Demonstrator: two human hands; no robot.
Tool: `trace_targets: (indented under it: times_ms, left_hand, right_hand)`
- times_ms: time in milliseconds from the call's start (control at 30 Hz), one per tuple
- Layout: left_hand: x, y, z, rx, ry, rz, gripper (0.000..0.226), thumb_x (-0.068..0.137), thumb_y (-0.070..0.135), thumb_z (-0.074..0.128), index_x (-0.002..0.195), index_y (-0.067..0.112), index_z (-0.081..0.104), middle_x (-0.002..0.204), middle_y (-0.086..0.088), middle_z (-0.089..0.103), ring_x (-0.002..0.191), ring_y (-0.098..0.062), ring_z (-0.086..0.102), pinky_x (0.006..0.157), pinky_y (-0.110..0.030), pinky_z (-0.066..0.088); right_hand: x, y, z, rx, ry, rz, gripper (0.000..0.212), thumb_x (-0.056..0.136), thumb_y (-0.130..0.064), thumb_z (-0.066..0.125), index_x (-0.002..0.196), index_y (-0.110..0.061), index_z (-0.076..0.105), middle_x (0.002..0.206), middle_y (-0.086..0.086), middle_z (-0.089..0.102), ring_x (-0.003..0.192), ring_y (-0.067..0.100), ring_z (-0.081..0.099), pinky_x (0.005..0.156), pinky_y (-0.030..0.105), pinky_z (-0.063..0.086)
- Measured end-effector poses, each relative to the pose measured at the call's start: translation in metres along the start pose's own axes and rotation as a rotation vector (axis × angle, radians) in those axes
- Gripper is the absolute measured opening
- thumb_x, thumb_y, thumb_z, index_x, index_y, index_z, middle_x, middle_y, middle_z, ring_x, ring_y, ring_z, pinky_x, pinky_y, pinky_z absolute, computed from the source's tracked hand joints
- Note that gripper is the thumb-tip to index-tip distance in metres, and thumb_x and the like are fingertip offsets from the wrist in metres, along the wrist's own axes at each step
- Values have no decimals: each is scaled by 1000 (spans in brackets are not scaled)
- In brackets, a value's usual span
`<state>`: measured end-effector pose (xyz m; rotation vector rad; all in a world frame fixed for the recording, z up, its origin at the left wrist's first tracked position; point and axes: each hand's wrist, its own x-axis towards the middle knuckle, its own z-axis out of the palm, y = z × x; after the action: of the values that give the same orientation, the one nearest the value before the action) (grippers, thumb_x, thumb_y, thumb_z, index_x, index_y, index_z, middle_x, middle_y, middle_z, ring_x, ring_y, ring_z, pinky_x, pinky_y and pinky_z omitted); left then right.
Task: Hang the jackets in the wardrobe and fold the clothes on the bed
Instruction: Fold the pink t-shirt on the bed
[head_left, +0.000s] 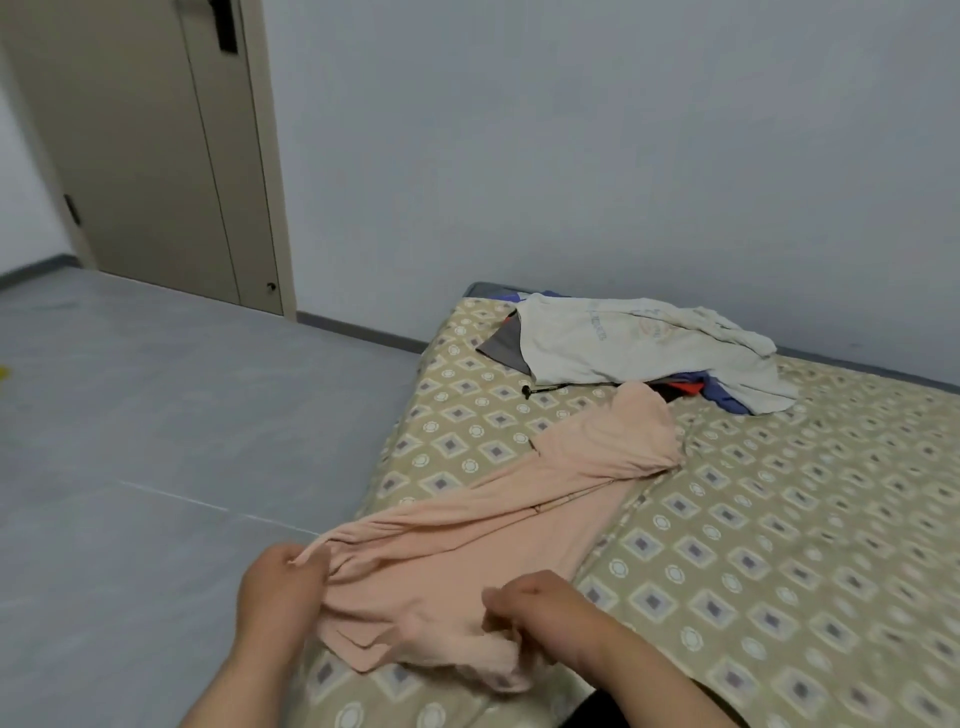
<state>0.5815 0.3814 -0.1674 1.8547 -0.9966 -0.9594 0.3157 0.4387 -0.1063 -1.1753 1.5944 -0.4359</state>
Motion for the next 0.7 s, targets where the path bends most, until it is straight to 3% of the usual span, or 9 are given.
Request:
trace_targets:
  times_ms: [67, 133, 233, 300, 400, 500, 567, 633, 700]
  left_hand:
    - [-3, 0, 4, 233, 28, 150, 13, 77, 19, 65, 66, 16, 58, 75, -7, 61, 73, -32, 56, 63, -39, 44]
    - [-7, -3, 12, 469, 26, 276, 11, 77, 29, 67, 86, 29, 60, 106, -6, 63, 98, -33, 56, 78, -38, 43]
    - [-11, -11, 30, 854, -134, 337, 75, 69, 58, 66, 137, 37, 44, 151, 2, 40, 137, -28, 36, 108, -42, 29]
    - [-11, -14, 40, 926, -261, 321, 95, 66, 66, 64, 149, 37, 28, 150, 4, 41, 139, -24, 34, 112, -40, 24]
    - [-3, -19, 44, 920, -259, 327, 71, 75, 61, 60, 141, 43, 41, 128, 4, 59, 117, -24, 54, 96, -34, 38]
    - [6, -17, 35, 790, -165, 324, 24, 84, 51, 57, 103, 39, 64, 107, 8, 71, 104, -21, 62, 83, -32, 42]
    - [9, -15, 28, 704, -103, 260, 16, 85, 44, 56, 83, 30, 62, 93, 7, 71, 94, -25, 64, 75, -32, 43]
    - [18, -17, 16, 645, 9, 155, 15, 86, 32, 52, 77, 22, 59, 92, -3, 70, 89, -31, 63, 73, -33, 44]
    - [28, -19, -2, 604, 120, 58, 15, 83, 27, 47, 78, 18, 58, 98, -12, 69, 92, -36, 62, 75, -35, 43]
  right_hand:
    - [12, 10, 2, -95, 137, 1, 21, 85, -31, 64, 70, -18, 69, 67, -4, 62, 54, 6, 53, 53, 23, 41]
    - [24, 20, -1, -350, 271, 55, 14, 85, -30, 59, 90, -20, 68, 95, -1, 64, 80, 11, 61, 74, 27, 49]
    - [38, 31, -9, -487, 351, 238, 48, 82, -32, 56, 128, -20, 49, 131, 9, 39, 114, 31, 51, 96, 32, 43]
    - [44, 35, -14, -321, 367, 319, 63, 73, -28, 62, 133, -22, 41, 132, 12, 28, 114, 36, 50, 95, 33, 45]
    - [51, 41, -18, -164, 355, 340, 64, 77, -19, 64, 137, -18, 42, 125, 15, 34, 99, 32, 57, 87, 28, 49]
    - [55, 45, -25, -63, 423, 290, 44, 84, -3, 56, 127, 6, 54, 104, 20, 58, 85, 29, 59, 76, 32, 51]
    - [52, 41, -25, 91, 431, 251, 36, 81, 4, 54, 115, 5, 62, 83, 18, 59, 66, 26, 54, 57, 28, 46]
    - [42, 31, -18, 216, 304, 202, 26, 79, 9, 57, 101, -1, 68, 67, 11, 59, 50, 20, 50, 47, 24, 40]
    - [32, 24, -7, 267, 13, 170, 21, 81, 11, 61, 93, -4, 71, 64, 8, 59, 48, 16, 51, 47, 26, 44]
